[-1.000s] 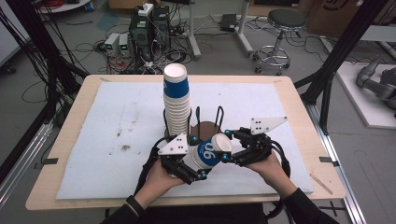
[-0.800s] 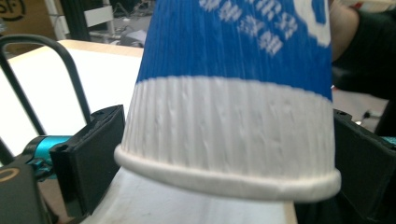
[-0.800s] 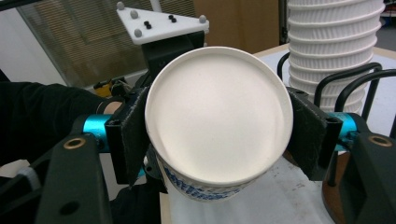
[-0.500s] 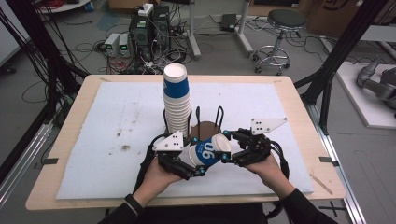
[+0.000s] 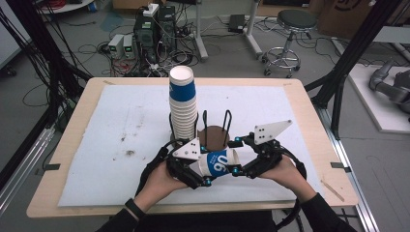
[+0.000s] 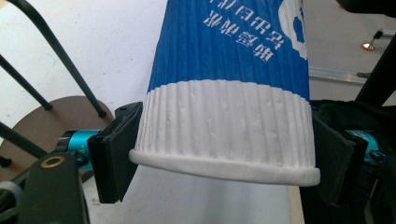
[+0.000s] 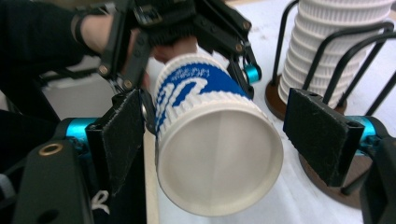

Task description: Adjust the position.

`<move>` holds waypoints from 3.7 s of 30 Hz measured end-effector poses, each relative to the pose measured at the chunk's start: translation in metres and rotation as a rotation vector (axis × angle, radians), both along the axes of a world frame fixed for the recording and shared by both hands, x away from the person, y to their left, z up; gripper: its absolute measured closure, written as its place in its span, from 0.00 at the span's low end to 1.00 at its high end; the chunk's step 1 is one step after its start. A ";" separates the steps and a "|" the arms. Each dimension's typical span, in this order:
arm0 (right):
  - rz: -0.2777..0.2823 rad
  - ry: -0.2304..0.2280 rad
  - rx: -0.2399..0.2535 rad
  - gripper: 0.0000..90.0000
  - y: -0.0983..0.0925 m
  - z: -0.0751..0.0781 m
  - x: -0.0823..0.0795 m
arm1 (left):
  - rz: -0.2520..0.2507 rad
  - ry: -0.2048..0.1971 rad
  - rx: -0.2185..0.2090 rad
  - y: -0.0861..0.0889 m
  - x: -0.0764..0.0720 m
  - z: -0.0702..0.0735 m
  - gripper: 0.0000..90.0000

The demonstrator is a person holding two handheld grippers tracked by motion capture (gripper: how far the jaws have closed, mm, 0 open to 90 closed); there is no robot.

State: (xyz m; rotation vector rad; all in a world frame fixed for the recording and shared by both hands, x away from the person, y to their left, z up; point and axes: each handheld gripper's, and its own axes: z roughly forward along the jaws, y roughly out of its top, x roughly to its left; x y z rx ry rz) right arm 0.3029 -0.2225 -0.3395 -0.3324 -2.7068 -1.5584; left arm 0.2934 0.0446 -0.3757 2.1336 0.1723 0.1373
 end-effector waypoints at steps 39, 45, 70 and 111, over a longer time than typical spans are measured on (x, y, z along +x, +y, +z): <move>0.039 0.046 0.159 0.26 -0.009 -0.008 0.006 | -0.035 0.104 -0.361 0.026 0.008 0.007 0.22; 0.043 -0.021 0.053 0.24 -0.007 0.001 0.001 | -0.037 0.062 -0.223 0.018 0.004 0.013 0.22; 0.074 -0.008 0.094 0.32 -0.004 -0.009 0.003 | -0.018 0.125 -0.431 0.022 0.007 0.011 0.12; 0.079 -0.037 0.022 0.32 0.013 -0.016 -0.001 | -0.003 0.084 -0.365 0.012 0.004 0.033 0.10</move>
